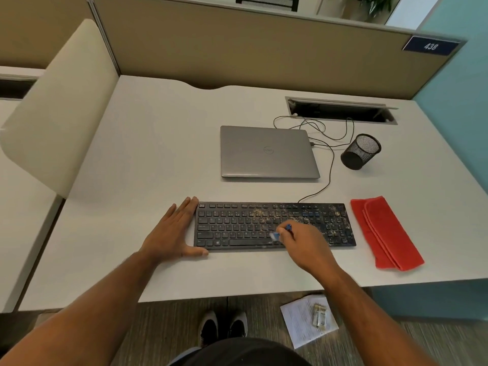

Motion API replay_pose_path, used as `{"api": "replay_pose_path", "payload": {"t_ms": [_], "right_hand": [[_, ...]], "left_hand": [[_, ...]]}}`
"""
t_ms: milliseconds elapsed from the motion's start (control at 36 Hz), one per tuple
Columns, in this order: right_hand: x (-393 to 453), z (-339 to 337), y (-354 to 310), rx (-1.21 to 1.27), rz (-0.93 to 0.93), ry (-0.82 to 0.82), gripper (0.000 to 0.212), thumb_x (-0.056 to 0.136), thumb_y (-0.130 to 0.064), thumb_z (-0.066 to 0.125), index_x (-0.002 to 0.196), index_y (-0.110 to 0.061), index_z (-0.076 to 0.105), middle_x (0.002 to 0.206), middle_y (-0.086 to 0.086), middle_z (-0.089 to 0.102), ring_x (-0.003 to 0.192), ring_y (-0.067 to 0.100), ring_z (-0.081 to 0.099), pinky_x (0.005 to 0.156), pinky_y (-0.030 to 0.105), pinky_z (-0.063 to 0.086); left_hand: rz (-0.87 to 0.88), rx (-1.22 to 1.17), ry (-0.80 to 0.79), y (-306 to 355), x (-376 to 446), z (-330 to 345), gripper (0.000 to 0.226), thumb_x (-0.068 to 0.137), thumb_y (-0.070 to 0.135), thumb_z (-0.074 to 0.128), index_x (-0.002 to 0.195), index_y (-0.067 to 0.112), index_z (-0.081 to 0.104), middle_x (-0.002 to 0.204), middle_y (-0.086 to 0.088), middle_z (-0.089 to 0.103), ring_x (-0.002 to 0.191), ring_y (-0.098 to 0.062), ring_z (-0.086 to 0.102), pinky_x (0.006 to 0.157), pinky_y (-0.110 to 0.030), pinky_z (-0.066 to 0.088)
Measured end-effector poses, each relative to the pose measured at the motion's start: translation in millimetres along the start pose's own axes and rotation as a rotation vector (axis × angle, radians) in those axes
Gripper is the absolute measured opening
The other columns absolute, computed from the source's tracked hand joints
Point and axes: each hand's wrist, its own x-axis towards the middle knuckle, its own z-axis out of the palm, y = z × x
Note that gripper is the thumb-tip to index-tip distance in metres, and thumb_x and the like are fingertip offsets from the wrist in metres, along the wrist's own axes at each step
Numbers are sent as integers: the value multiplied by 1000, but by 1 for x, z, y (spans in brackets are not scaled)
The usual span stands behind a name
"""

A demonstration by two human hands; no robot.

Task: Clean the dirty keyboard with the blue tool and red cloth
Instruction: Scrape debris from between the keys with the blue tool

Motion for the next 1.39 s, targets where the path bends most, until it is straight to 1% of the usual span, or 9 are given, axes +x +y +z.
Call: {"api": "replay_pose_path", "payload": {"t_ms": [111, 250, 528, 639, 694, 861, 1083, 1222, 1389], "right_hand": [[-18, 17, -16, 281, -51, 88, 16, 101, -34, 56, 104, -32, 71, 84, -11, 71, 63, -2, 58, 56, 13, 42], [-37, 55, -29, 159, -273, 90, 27, 101, -33, 57, 123, -26, 70, 112, -11, 73, 91, 1, 65, 78, 6, 43], [-37, 61, 9, -91, -354, 348, 31, 96, -24, 47, 105, -13, 74, 90, -3, 75, 74, 13, 68, 65, 24, 54], [-42, 53, 22, -102, -206, 414, 25, 94, -21, 46, 93, -14, 70, 75, -4, 66, 60, 11, 56, 54, 14, 39], [-43, 51, 17, -40, -141, 406, 16, 94, -19, 51, 91, -17, 67, 72, -8, 60, 59, 7, 49, 54, 11, 30], [-36, 58, -6, 82, -186, 234, 18, 101, -24, 55, 110, -22, 70, 95, -9, 70, 78, 7, 61, 67, 20, 47], [-19, 31, 1, 9, 83, 259, 26, 102, -28, 45, 80, -19, 57, 68, -5, 60, 63, 13, 57, 58, 35, 48], [-14, 28, -5, 172, 76, 185, 22, 104, -30, 48, 88, -25, 64, 64, -8, 61, 52, 7, 51, 50, 24, 38], [-14, 24, 3, 109, 128, 82, 30, 101, -30, 46, 78, -18, 63, 63, -3, 61, 53, 8, 49, 57, 36, 46]], "left_hand": [[3, 5, 1, 0, -1, 0, 142, 68, 96, 59, 164, 21, -14, 172, 7, -9, 155, -2, -18, 129, -34, -8], [1, 6, -3, 1, 0, -1, 142, 68, 96, 59, 163, 22, -15, 170, 9, -12, 154, -1, -19, 127, -30, -11], [7, -1, -7, 2, 0, -2, 141, 68, 97, 57, 163, 23, -15, 171, 8, -10, 155, -2, -18, 129, -33, -8], [6, -2, -4, 1, 0, -1, 141, 68, 97, 57, 164, 22, -15, 172, 7, -9, 155, -2, -18, 129, -35, -7], [6, -5, -4, 1, -1, -1, 141, 68, 97, 57, 164, 22, -14, 172, 7, -9, 155, -2, -17, 129, -35, -7], [17, -14, 8, 1, -1, -1, 142, 66, 96, 59, 164, 22, -11, 172, 6, -5, 156, -2, -15, 130, -36, -4], [21, -14, 9, 0, -1, -1, 143, 66, 97, 58, 164, 20, -12, 172, 6, -5, 156, -2, -15, 130, -37, -5], [17, -10, 5, 0, 0, -1, 143, 66, 97, 58, 164, 20, -13, 172, 7, -7, 156, -2, -16, 129, -36, -6], [14, -15, 3, 0, -1, 0, 143, 67, 97, 59, 164, 22, -13, 172, 7, -8, 156, -2, -16, 130, -37, -5]]}}
